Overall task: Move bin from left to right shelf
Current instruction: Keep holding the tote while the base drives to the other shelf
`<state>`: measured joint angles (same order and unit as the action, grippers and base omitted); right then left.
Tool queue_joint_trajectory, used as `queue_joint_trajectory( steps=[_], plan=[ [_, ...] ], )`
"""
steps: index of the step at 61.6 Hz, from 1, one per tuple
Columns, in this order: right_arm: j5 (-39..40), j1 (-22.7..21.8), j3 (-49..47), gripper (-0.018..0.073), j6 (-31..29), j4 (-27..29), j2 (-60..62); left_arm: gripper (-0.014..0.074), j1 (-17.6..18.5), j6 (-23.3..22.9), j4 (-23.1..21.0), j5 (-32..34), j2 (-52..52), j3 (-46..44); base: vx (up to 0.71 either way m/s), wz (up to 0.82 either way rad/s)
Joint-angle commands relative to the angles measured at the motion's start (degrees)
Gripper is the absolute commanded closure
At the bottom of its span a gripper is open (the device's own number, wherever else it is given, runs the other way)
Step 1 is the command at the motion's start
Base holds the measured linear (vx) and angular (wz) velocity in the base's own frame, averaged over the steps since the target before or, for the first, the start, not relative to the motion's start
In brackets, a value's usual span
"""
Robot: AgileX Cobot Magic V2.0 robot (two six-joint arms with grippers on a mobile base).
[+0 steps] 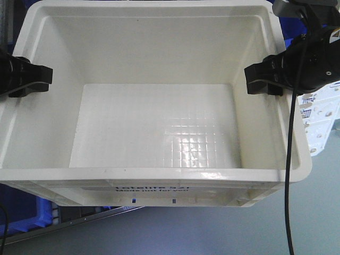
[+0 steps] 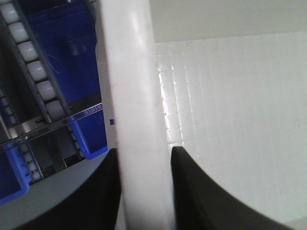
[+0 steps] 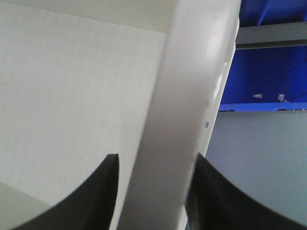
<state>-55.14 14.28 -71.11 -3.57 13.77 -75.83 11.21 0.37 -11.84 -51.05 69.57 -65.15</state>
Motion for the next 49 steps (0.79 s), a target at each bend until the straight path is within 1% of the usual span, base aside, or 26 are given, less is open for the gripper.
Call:
queue_joint_trajectory(
  steps=[1,24,49],
  plan=[
    [4.68,-0.10,-1.95,0.0564,-0.60,-0.13,2.08,0.0601,0.38,1.98,-2.14,5.68,-2.45,-2.29,0.05,0.38],
    [4.68,-0.10,-1.95,0.0564,-0.60,-0.13,2.08,0.0601,0.38,1.98,-2.14,5.68,-2.45,-2.29,0.08,0.33],
    [4.68,-0.10,-1.95,0.0564,-0.60,-0.13,2.08,0.0601,0.38,1.98,-2.14,5.68,-2.45,-2.29,0.10,0.14]
  ],
)
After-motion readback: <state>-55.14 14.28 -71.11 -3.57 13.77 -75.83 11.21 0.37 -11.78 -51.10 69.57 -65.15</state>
